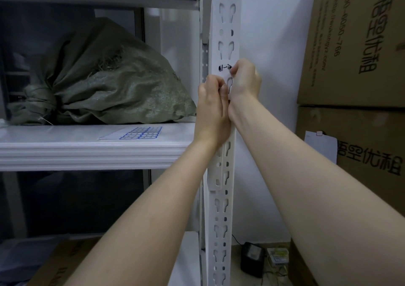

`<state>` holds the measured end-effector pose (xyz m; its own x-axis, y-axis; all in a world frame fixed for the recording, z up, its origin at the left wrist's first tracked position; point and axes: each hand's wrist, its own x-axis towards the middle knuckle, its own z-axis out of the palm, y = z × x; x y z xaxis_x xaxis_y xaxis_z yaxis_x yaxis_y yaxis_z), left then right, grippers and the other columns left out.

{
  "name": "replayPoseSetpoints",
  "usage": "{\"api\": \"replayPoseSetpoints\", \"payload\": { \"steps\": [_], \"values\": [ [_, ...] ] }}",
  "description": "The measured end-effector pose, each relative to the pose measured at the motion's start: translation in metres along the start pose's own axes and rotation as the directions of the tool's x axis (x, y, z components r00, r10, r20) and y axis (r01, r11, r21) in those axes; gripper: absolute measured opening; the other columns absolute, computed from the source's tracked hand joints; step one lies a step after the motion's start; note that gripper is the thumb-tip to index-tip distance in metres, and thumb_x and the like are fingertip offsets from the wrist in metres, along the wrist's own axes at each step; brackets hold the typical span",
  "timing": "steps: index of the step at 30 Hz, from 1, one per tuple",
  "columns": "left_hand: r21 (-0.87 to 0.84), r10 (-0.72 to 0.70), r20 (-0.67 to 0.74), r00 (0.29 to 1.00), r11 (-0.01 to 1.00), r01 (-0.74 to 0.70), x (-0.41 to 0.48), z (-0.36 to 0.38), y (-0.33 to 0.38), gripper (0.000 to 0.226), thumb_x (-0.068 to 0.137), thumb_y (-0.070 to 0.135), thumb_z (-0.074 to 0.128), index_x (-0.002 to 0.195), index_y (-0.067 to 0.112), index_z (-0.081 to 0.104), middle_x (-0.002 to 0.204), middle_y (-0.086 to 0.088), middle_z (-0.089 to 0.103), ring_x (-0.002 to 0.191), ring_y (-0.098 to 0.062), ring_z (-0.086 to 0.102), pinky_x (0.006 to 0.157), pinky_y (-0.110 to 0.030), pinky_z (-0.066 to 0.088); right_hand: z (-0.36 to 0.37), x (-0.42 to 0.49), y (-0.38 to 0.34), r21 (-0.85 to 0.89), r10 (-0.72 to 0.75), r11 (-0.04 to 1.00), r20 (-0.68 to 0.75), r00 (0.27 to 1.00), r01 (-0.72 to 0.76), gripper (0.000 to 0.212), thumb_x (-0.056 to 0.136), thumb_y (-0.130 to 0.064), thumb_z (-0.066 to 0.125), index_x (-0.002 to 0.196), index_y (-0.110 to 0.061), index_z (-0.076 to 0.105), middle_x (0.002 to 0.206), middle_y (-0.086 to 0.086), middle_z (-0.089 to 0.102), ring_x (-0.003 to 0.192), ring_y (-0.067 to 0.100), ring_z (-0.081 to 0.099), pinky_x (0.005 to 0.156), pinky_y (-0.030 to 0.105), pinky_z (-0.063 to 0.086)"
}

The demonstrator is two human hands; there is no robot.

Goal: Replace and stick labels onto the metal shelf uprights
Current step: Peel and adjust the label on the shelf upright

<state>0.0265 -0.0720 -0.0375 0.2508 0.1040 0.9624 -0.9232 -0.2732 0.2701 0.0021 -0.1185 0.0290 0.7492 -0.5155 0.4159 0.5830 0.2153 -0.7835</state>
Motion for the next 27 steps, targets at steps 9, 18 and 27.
{"api": "replayPoseSetpoints", "payload": {
  "steps": [9,18,27],
  "values": [
    [0.010,-0.029,-0.001,1.000,1.000,0.029,-0.0005,0.0003,0.0014,0.012,0.103,0.016,0.036,0.092,0.018,0.035,0.090,-0.006,0.045,0.075,-0.001,0.040,0.061,-0.010,0.031,-0.0005,-0.0017,-0.0011,0.002,0.020,1.000,0.065,0.998,-0.020,0.025,0.057,-0.032,0.056,0.076,-0.015,0.056,0.069,0.001,0.053,0.063,0.022,0.049,0.063,0.032,0.043],
    [0.006,-0.013,-0.012,1.000,1.000,0.013,-0.0002,0.0007,0.0010,0.012,0.102,0.014,0.035,0.091,0.018,0.035,0.087,-0.005,0.044,0.076,-0.004,0.039,0.063,-0.009,0.031,-0.0040,-0.0054,-0.0051,0.022,0.042,0.999,0.115,0.993,-0.044,0.019,0.065,-0.019,0.056,0.080,-0.011,0.047,0.073,0.007,0.042,0.064,0.022,0.038,0.060,0.031,0.036],
    [0.016,-0.011,-0.016,1.000,1.000,0.011,-0.0004,0.0016,-0.0008,0.017,0.103,0.018,0.034,0.093,0.008,0.044,0.089,-0.009,0.047,0.075,-0.012,0.037,0.061,-0.016,0.029,-0.0051,-0.0038,-0.0033,0.076,0.082,0.993,0.097,0.992,-0.089,0.019,0.067,-0.012,0.048,0.060,-0.017,0.031,0.054,-0.001,0.030,0.052,0.018,0.027,0.051,0.026,0.027]
  ]
}}
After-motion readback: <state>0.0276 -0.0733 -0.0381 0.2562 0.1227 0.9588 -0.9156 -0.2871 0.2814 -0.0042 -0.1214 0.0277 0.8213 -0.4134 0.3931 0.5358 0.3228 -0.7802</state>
